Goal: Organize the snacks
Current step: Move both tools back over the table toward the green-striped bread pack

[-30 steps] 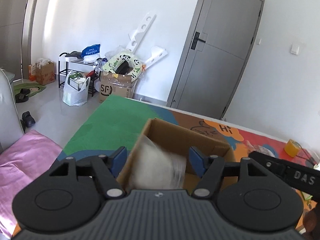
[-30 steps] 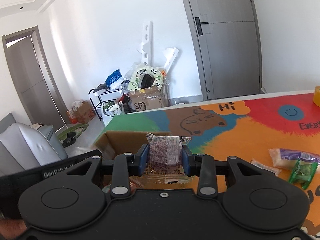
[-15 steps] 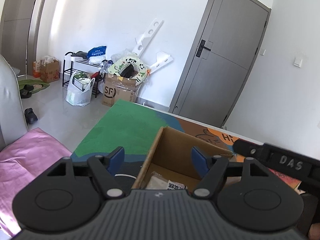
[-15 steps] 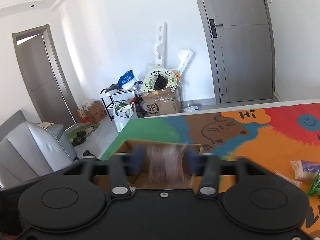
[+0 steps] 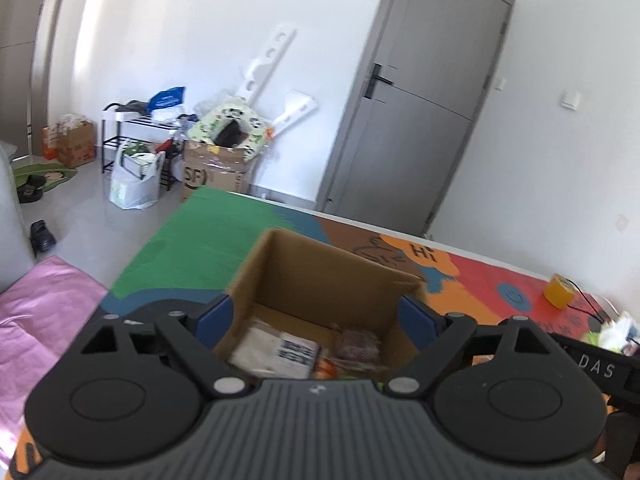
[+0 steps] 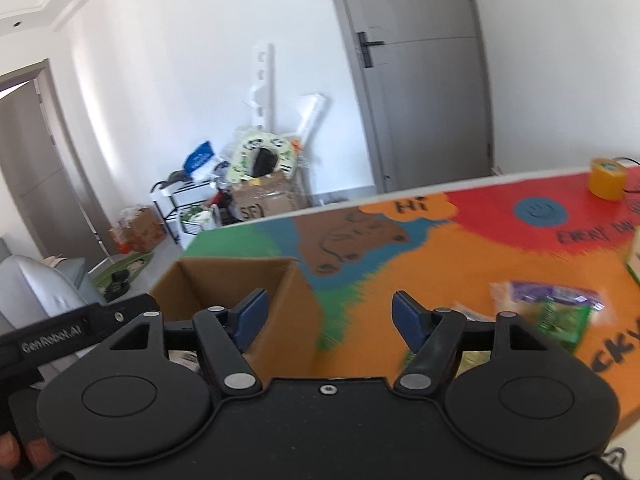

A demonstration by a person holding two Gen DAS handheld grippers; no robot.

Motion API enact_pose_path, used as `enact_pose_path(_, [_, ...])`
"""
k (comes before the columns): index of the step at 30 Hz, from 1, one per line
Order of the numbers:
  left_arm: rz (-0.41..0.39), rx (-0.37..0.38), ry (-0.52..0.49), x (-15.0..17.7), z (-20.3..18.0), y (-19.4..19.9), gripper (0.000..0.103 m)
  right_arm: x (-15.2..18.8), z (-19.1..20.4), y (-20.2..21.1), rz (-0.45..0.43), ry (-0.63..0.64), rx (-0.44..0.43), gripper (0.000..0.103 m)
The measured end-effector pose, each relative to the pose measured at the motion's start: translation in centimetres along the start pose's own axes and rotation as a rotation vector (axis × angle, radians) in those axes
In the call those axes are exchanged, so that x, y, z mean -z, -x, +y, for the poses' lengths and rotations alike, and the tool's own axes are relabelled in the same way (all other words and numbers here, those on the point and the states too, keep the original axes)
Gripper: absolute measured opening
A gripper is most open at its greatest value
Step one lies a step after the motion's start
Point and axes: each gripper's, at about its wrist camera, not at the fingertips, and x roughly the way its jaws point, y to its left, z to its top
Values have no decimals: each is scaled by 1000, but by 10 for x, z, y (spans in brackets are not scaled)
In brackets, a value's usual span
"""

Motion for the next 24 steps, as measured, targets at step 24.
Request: enact_pose_path(24, [90,112,-178,30,-109,-20,91,21,-116,43,-40,-183,129,91])
